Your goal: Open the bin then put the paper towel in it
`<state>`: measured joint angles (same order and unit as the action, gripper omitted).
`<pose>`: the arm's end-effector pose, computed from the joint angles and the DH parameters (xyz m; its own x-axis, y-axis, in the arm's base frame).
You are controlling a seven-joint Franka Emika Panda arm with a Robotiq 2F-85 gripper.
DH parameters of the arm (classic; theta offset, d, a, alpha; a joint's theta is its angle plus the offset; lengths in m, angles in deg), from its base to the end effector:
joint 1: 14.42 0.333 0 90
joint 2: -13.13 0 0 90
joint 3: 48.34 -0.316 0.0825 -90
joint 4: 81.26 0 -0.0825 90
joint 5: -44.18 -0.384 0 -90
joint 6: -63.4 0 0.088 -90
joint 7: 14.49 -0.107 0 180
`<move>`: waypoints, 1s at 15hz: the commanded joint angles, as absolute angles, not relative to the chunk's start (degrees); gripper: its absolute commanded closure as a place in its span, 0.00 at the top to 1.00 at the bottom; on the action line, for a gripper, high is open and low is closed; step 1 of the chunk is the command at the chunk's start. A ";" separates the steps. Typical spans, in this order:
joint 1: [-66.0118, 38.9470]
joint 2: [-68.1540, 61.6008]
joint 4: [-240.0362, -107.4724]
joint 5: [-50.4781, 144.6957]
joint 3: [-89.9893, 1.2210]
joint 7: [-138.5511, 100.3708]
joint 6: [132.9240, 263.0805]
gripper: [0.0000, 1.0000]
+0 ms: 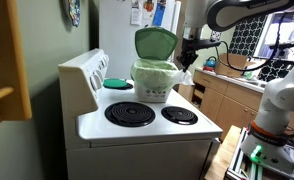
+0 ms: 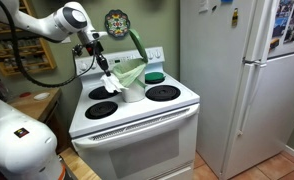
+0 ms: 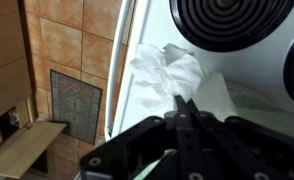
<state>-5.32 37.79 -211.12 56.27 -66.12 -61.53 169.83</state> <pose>0.3848 0.1911 0.5228 0.9323 -0.2789 0.2301 -0.3303 -0.9158 0.2284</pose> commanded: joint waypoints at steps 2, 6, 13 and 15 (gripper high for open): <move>-7.13 35.74 -203.24 55.35 -65.83 -62.22 169.44 0.00; -7.98 34.76 -201.90 55.38 -65.85 -65.43 184.42 0.00; -9.60 29.52 -205.01 59.76 -67.24 -67.72 202.82 0.00; -10.04 27.94 -204.96 61.16 -67.04 -68.86 204.46 0.26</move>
